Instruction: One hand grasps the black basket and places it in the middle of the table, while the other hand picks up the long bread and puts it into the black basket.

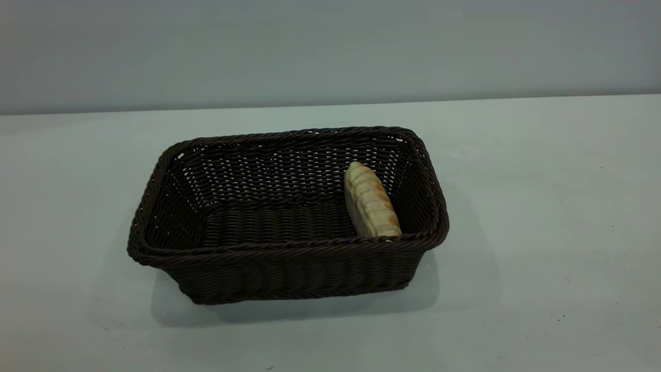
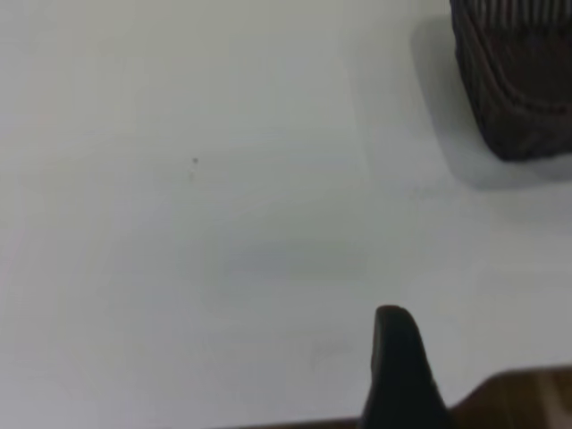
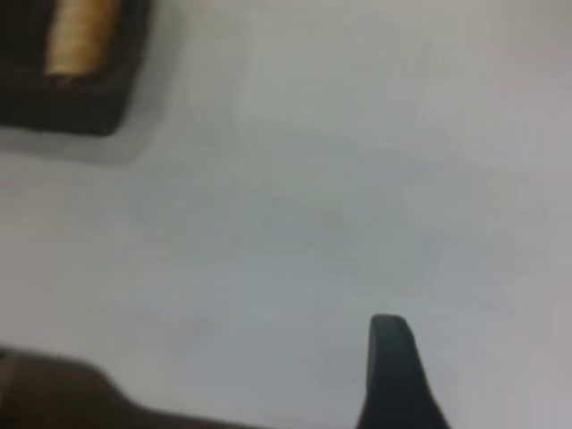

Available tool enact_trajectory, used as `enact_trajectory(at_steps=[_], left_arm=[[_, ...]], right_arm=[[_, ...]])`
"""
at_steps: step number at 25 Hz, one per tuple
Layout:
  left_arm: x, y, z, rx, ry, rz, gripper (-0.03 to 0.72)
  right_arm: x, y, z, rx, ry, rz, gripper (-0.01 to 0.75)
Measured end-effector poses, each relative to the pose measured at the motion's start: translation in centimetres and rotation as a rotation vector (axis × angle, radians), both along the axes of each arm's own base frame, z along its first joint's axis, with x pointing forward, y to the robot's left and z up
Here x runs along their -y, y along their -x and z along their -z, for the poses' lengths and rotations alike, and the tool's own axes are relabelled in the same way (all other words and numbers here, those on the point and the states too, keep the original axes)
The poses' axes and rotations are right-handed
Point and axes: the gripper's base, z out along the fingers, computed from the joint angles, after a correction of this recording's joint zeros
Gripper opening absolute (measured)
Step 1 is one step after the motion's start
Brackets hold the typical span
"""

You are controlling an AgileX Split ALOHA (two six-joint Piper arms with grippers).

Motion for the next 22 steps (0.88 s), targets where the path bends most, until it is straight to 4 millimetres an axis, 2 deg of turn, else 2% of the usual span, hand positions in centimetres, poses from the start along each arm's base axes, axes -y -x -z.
enact_trajectory(at_steps=[5,22], left_arm=[[0.01,0.03,0.00,0.002,0.000,-0.007,0.538],[0.01,0.03,0.00,0.002,-0.001,-0.007,0.538]], right_arm=[[0.07,-0.03,0.00,0.000,0.000,0.093,0.458],[0.07,-0.03,0.00,0.000,-0.001,0.095,0.456]])
